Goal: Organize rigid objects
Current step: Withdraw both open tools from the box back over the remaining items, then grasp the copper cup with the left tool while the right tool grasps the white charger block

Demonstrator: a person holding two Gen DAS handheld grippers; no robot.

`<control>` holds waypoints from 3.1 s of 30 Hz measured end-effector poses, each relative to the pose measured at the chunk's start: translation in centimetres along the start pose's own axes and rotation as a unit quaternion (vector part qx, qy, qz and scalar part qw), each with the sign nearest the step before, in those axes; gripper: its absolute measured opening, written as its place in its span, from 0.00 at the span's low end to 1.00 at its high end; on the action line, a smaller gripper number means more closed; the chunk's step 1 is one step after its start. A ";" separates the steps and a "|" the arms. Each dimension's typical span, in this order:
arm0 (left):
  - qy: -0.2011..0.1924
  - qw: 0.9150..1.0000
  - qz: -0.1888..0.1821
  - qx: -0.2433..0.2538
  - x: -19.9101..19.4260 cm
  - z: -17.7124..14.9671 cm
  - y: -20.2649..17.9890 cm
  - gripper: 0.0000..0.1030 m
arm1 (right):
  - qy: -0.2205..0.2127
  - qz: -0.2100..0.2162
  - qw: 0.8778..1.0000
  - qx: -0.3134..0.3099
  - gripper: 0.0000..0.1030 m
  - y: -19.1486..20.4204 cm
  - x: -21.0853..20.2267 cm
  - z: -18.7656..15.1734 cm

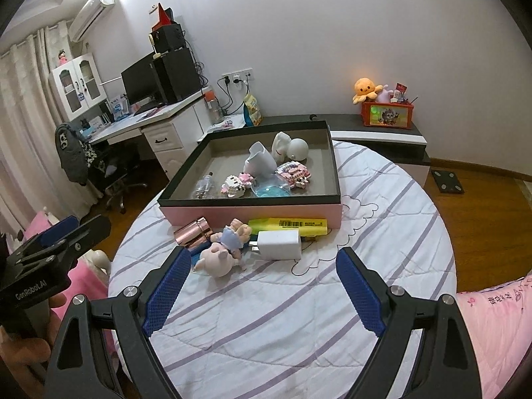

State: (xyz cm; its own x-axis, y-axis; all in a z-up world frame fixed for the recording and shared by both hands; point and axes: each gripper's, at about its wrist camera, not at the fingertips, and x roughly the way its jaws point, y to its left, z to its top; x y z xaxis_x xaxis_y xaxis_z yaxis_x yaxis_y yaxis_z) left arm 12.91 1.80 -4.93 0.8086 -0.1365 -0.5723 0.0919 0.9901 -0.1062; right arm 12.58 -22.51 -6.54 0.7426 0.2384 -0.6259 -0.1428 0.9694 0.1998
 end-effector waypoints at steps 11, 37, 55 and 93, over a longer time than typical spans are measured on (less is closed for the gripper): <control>-0.001 1.000 0.000 -0.003 -0.5 -0.4 0.1 1.00 | -0.003 -0.004 1.000 -0.002 0.88 0.3 -0.7 -0.2; 0.103 0.994 0.011 0.027 10.7 -3.0 1.1 1.00 | 0.092 -0.031 0.995 0.014 0.88 -1.9 8.4 -1.1; 0.157 0.984 -0.055 0.056 18.1 -2.2 0.2 0.69 | 0.119 -0.007 0.993 0.017 0.82 -2.5 14.2 -0.9; 0.108 0.992 -0.063 0.005 11.7 -2.3 2.0 0.47 | 0.062 0.011 0.998 0.000 0.55 -1.7 8.6 0.1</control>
State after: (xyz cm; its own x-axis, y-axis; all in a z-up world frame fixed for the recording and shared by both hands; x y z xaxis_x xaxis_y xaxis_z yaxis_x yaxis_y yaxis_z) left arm 21.24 2.08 -13.66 0.6472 -0.2625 -0.7157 0.1918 0.9647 -0.1803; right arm 19.29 -22.13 -12.21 0.6531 0.2651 -0.7093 -0.1589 0.9638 0.2139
